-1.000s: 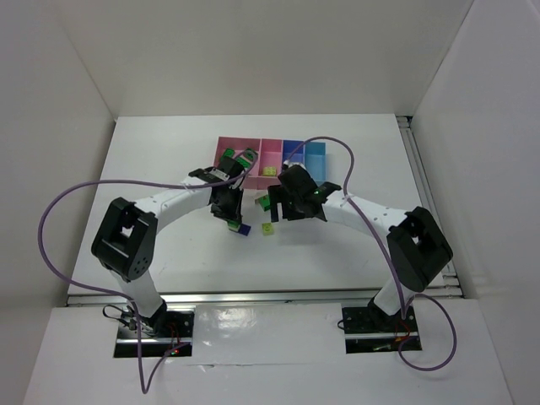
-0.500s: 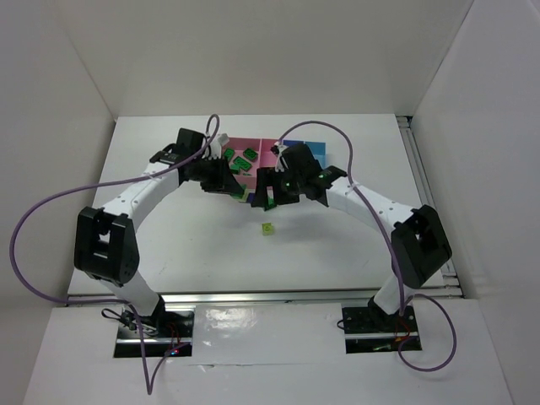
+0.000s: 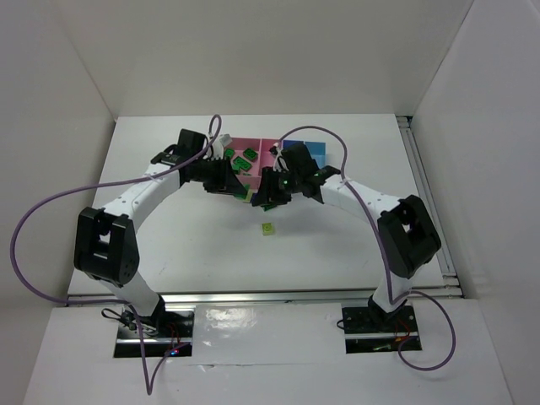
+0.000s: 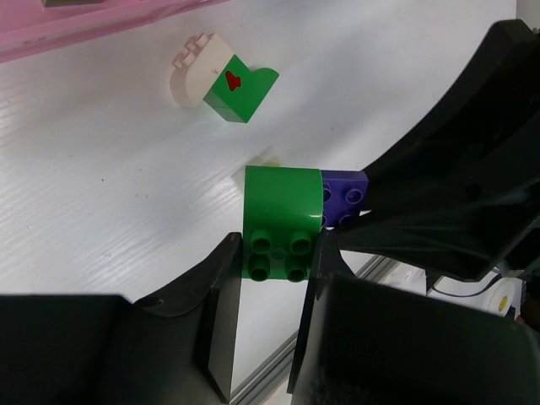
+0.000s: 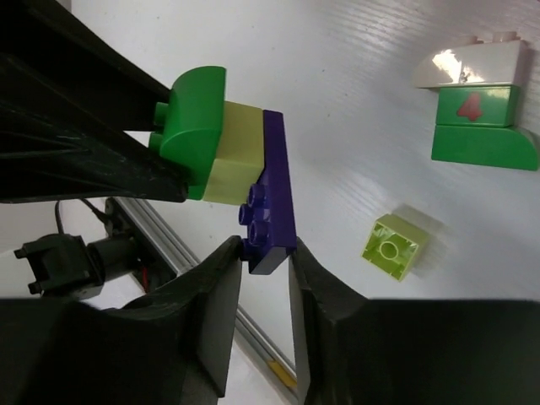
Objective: Sort the legos into containers by color
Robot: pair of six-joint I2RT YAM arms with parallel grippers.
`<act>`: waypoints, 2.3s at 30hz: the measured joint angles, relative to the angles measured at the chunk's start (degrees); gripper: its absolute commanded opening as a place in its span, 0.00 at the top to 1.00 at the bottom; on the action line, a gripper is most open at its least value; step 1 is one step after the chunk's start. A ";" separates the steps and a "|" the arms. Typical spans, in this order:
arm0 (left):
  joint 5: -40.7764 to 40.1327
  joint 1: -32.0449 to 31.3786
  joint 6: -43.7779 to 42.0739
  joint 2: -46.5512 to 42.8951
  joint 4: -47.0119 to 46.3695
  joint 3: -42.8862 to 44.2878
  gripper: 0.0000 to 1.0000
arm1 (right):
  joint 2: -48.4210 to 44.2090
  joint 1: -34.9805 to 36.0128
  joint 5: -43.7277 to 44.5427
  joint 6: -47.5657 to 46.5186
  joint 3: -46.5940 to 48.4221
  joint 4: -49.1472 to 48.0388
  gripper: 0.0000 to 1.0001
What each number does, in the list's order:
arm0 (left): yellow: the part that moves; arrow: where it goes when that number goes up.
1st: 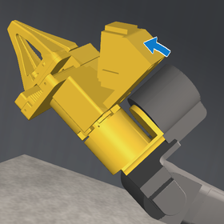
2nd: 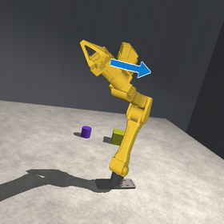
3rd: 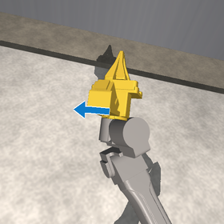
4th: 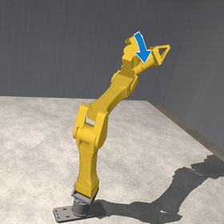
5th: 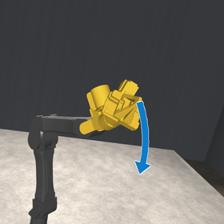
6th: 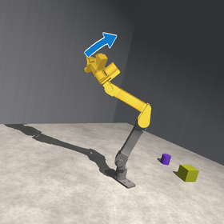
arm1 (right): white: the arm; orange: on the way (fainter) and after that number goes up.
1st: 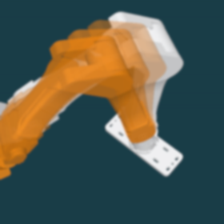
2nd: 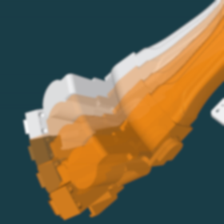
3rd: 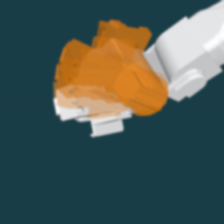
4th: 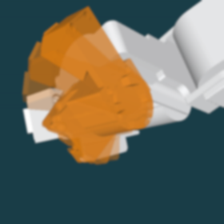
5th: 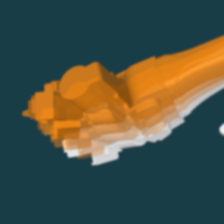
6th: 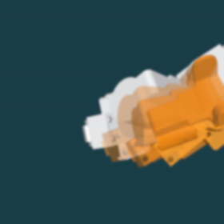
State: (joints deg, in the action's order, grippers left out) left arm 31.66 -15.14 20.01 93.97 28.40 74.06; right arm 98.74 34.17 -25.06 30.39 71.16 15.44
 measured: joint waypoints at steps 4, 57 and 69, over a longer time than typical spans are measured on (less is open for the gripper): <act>0.20 0.02 0.13 0.00 -0.17 -0.33 1.00 | 0.02 -0.02 0.24 0.98 -0.07 -1.44 0.89; 14.69 0.37 0.59 7.98 3.54 11.89 1.00 | -7.78 -14.78 -12.17 -11.28 -2.29 -7.23 0.07; 31.10 0.37 -2.12 9.33 3.65 13.55 1.00 | 1.38 -13.29 -37.57 -13.22 1.73 -9.46 0.19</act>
State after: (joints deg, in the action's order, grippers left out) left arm 62.76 -14.76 17.89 103.31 32.05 87.61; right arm 100.12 20.88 -62.63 17.17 72.88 5.98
